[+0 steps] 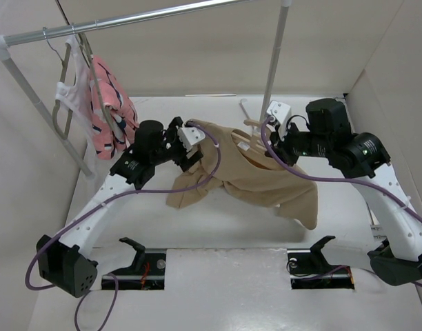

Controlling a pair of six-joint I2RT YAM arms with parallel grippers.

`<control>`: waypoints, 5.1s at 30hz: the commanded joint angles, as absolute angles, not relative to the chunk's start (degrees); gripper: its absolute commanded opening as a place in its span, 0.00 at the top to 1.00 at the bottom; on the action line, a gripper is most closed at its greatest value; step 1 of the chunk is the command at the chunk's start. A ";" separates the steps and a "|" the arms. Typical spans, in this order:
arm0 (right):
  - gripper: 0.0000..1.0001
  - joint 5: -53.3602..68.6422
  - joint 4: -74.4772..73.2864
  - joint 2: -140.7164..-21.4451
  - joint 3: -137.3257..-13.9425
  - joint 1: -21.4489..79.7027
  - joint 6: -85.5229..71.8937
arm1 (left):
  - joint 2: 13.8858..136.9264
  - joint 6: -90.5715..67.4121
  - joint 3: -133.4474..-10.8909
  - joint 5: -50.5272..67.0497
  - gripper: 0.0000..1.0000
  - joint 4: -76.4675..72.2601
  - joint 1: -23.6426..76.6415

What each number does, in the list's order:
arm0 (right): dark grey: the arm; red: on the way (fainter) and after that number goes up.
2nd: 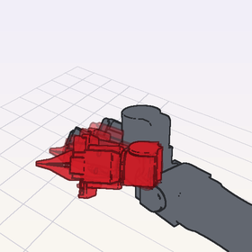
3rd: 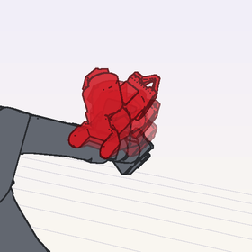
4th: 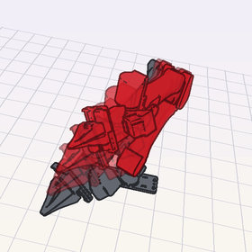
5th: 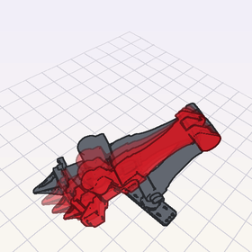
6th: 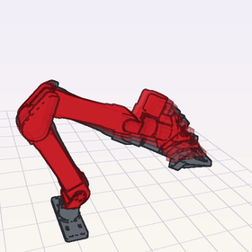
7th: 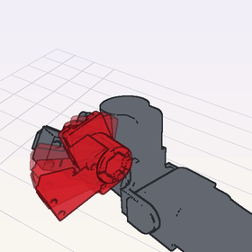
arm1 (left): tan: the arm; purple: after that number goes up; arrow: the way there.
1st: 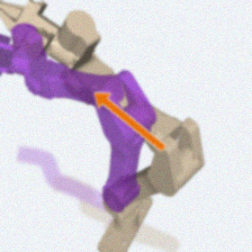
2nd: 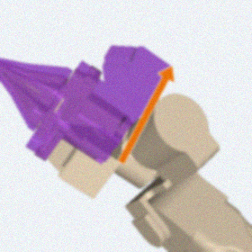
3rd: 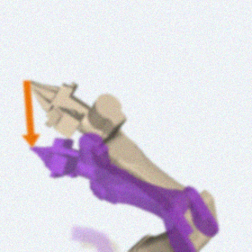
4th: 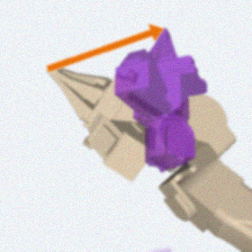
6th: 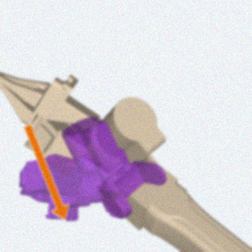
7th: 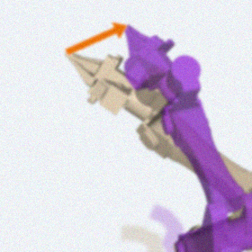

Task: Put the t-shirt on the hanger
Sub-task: Place tshirt on hanger, then hang the hanger with tshirt onto the clothesline

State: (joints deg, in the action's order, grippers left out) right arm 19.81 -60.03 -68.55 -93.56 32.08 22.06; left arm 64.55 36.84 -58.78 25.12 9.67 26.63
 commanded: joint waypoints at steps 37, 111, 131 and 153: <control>1.00 20.39 -64.15 -64.60 -88.86 28.65 21.27 | 69.43 30.94 -67.94 15.39 1.00 -7.29 18.72; 0.06 16.25 -50.11 -63.44 -71.99 29.09 28.91 | 70.93 58.63 -72.77 57.48 1.00 32.70 24.17; 1.00 26.03 -52.09 -67.49 -86.29 21.62 22.51 | 68.74 35.87 -68.38 45.36 0.00 12.40 23.12; 1.00 9.23 -51.25 -87.36 -128.40 21.62 16.08 | 55.46 25.31 -55.11 22.23 0.00 -10.73 23.12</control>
